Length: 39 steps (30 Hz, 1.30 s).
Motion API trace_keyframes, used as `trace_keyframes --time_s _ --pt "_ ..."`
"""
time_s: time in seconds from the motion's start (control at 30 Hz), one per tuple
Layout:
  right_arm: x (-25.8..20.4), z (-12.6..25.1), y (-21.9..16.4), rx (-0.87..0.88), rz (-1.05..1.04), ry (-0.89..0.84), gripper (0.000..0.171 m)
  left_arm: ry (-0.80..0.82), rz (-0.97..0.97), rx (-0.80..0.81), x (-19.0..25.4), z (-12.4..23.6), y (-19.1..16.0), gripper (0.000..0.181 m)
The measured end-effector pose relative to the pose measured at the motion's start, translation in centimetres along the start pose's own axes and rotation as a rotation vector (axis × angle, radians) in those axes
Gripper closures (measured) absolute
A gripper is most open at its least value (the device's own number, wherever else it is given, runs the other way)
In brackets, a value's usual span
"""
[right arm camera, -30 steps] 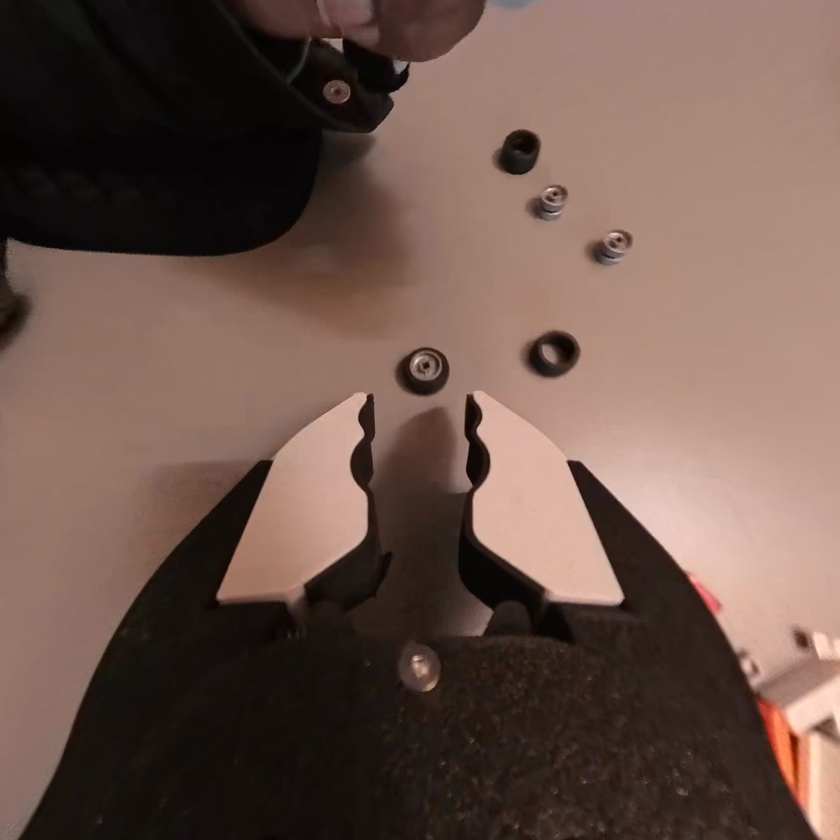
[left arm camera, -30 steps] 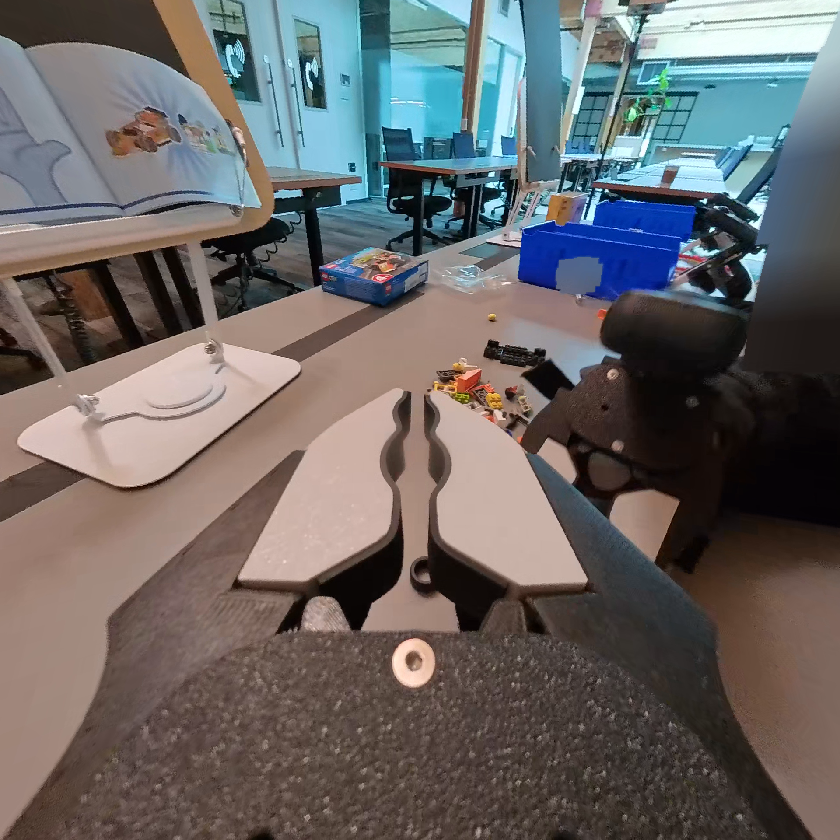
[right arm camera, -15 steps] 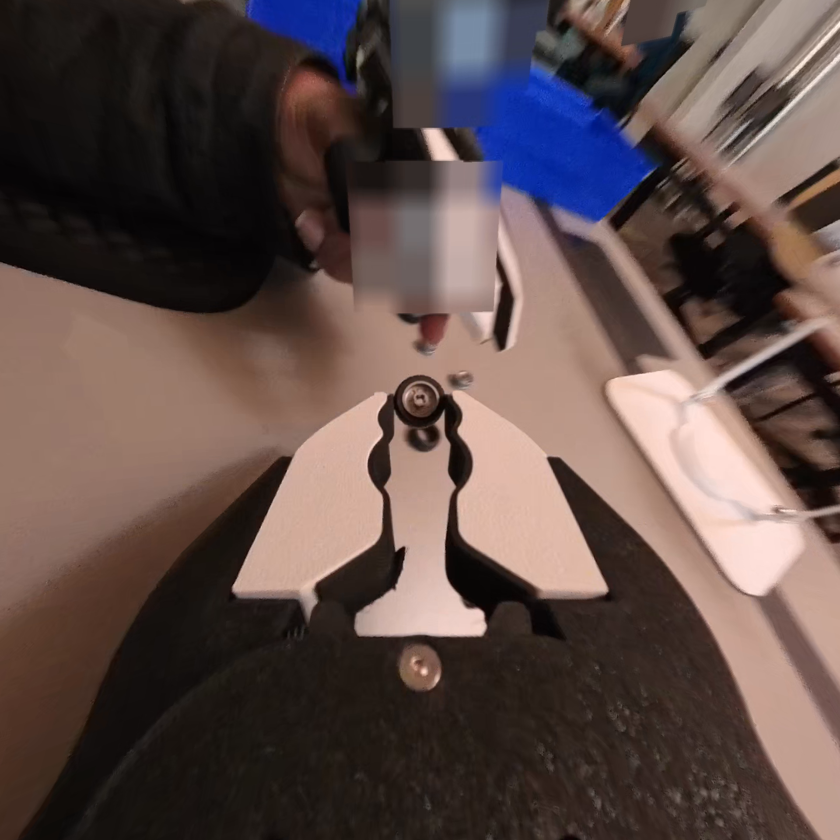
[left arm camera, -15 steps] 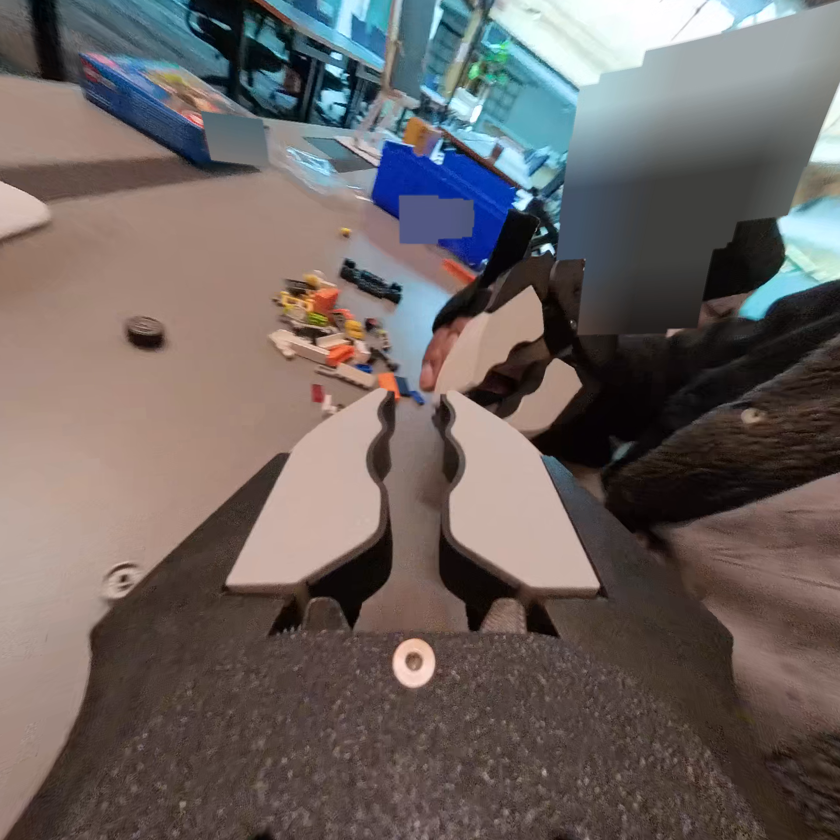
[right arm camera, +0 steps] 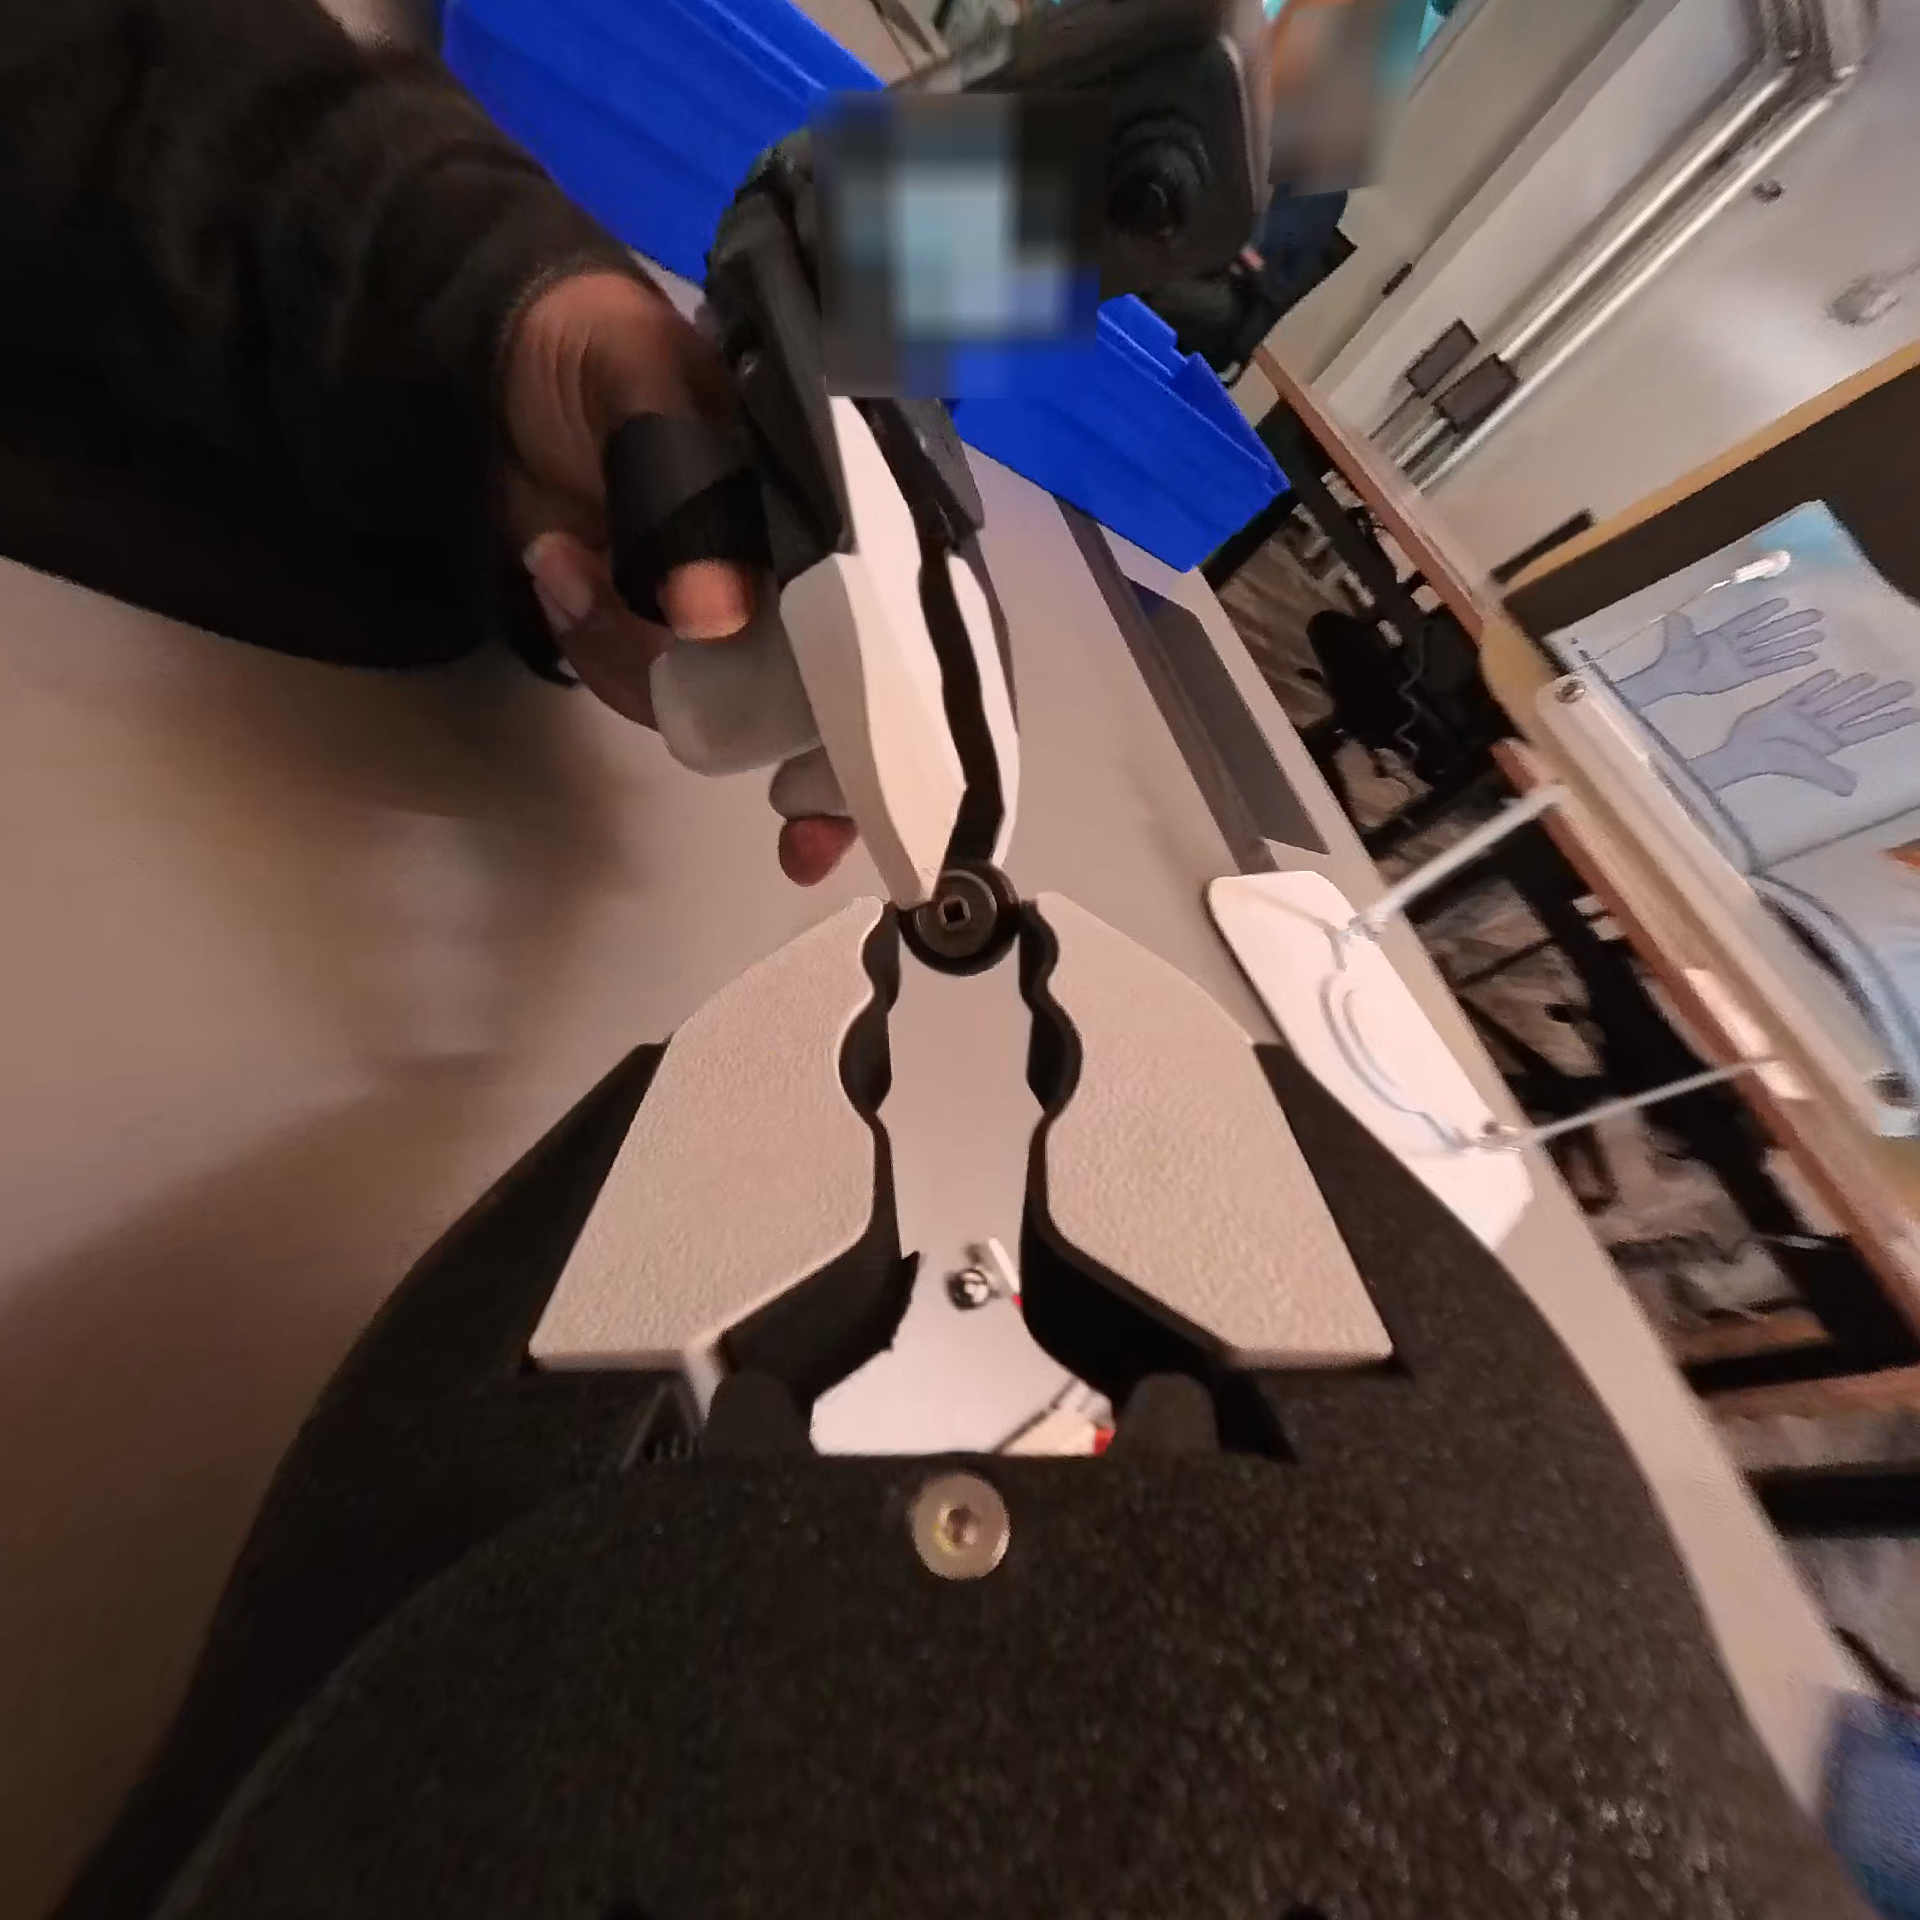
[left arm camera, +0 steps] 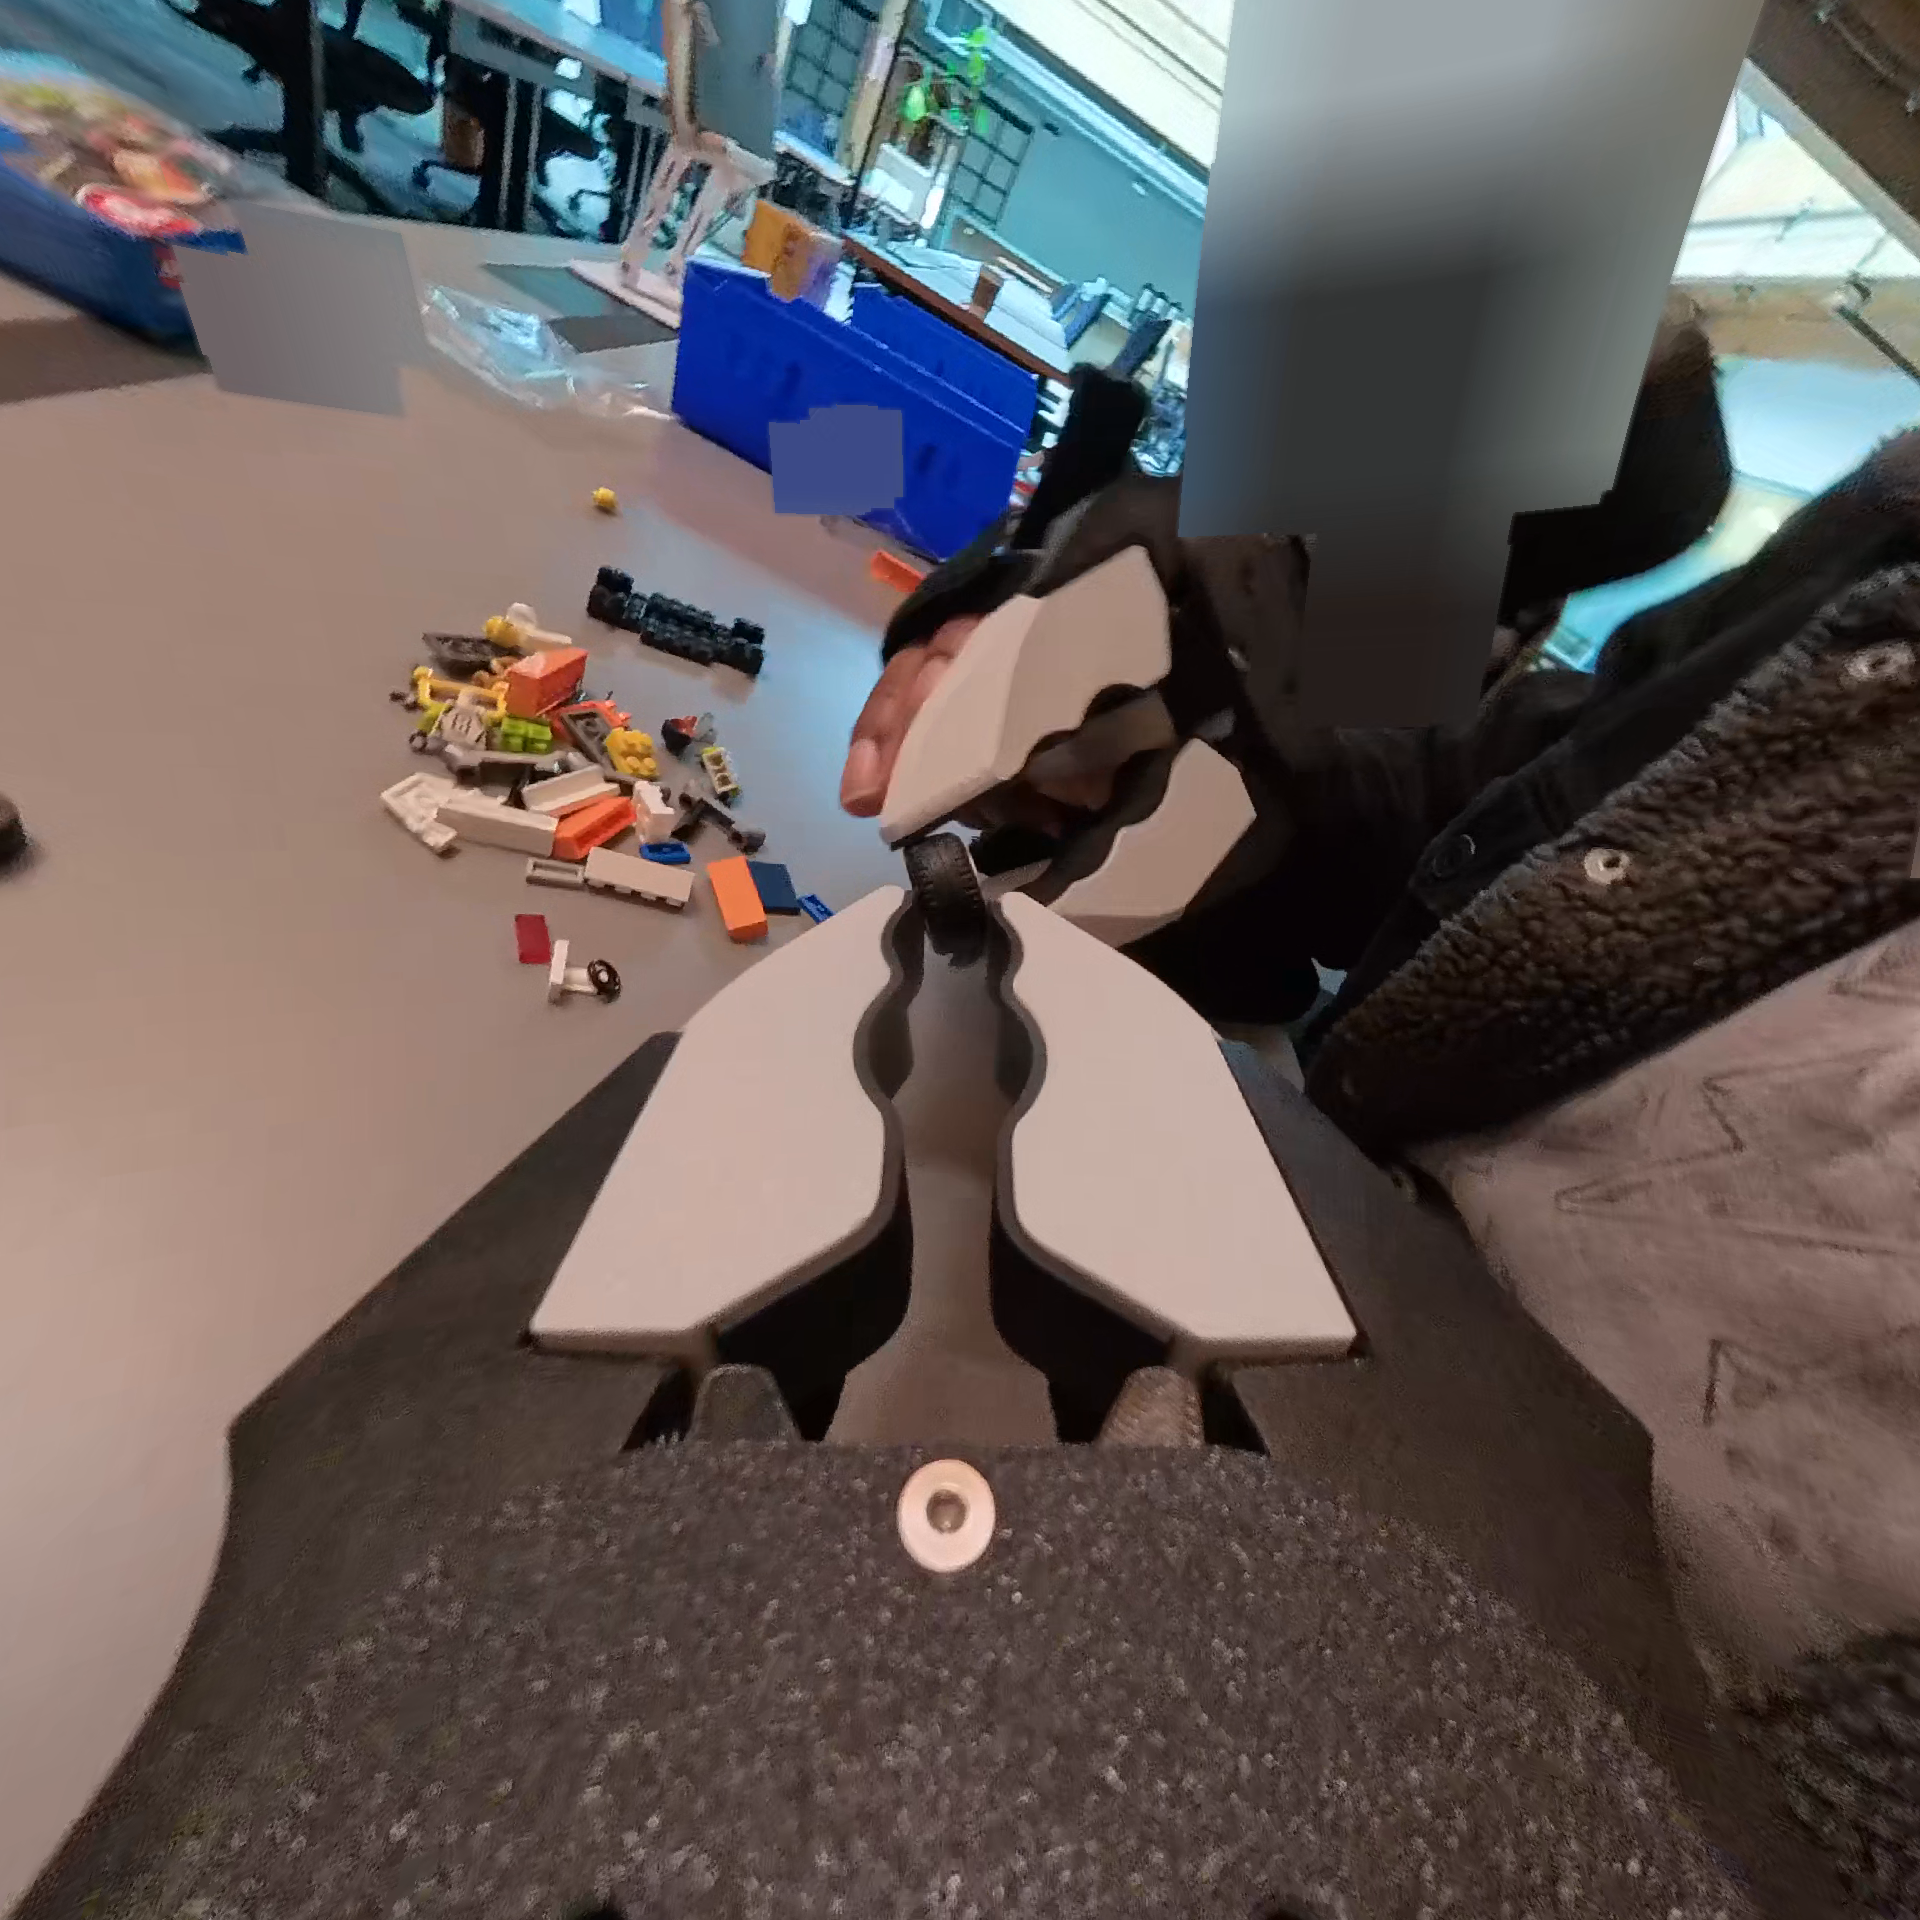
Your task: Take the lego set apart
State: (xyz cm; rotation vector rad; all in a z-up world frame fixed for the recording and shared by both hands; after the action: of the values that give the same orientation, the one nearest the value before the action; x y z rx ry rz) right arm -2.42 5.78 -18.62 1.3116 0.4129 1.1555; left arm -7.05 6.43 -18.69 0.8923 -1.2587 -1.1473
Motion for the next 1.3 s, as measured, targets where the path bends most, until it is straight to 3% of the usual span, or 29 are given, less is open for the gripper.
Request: trace_keyframes --time_s 0.23,0.43,0.57,0.7,0.83,0.97,1.3 --pt "0.2 2.0 0.4 0.126 -0.468 0.352 0.146 -0.046 -0.311 -0.003 2.0 0.3 -0.1 0.171" --pt "-1.6 2.1 0.6 0.104 -0.429 0.445 0.155 -0.08 -0.389 -0.007 2.9 0.0 -0.5 0.171" --pt "-1.3 2.1 1.1 0.113 -0.358 0.373 0.161 -0.05 -0.367 0.022 2.5 0.1 -0.1 0.171" --pt "0.0 2.3 1.4 0.119 -0.179 0.182 0.161 -0.027 -0.168 0.05 0.9 0.4 0.1 0.16" --pt "-0.1 2.3 1.2 0.056 0.076 0.055 0.161 -0.151 0.228 0.184 0.0 0.9 1.1 0.157" --pt "-0.8 1.9 0.9 0.009 0.314 -0.007 0.161 -0.212 0.5 0.2 -0.7 0.2 0.1 0.158" --pt "-1.3 2.1 -0.8 -0.084 0.773 -0.065 0.161 -0.288 0.718 0.122 -0.2 -1.8 -1.6 0.167"
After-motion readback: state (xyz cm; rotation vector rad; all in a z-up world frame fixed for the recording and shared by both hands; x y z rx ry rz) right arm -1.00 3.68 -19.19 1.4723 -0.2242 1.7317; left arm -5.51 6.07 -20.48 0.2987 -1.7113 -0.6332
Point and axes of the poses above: each gripper's, where its closed fingertips meet, z back along the fingers, y out of its top, x = y × z across the jaws, the point moved 3 cm from there along z, back along the fingers, and after that the axes turned 12 degrees about -z, right-handed, at the moved point
